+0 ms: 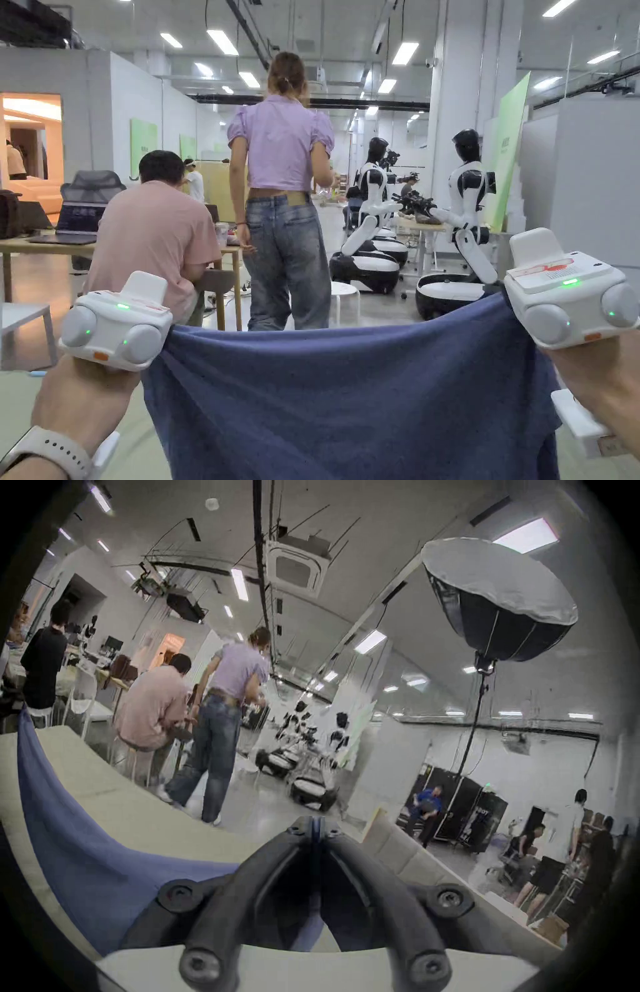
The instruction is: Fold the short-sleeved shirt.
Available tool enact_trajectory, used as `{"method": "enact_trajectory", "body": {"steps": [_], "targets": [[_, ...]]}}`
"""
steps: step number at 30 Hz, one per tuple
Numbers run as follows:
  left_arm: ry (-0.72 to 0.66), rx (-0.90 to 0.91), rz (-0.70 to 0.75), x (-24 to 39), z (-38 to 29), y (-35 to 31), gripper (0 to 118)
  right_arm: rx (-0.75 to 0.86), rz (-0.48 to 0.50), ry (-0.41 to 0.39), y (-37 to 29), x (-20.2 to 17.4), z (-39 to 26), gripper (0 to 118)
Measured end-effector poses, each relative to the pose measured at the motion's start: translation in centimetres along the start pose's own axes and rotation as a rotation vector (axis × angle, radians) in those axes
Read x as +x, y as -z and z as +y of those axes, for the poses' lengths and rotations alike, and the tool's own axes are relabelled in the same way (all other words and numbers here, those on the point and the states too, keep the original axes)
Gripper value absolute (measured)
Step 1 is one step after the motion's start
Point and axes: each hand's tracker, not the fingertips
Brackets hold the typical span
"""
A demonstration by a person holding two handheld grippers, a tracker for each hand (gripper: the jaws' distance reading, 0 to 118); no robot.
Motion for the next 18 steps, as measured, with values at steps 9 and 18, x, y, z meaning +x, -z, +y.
{"method": "enact_trajectory", "body": {"steps": [9, 18], "targets": [[-0.018, 0.112, 0.085, -2.4, 8.0, 1.7, 3, 0.112, -0.048, 0.066, 2.1, 2.2, 7.0, 3], [-0.038, 0.124, 0.093, -2.9, 9.7, 3.0, 3, 0.146, -0.068, 0.065, 3.0, 2.3, 8.7, 3]]}}
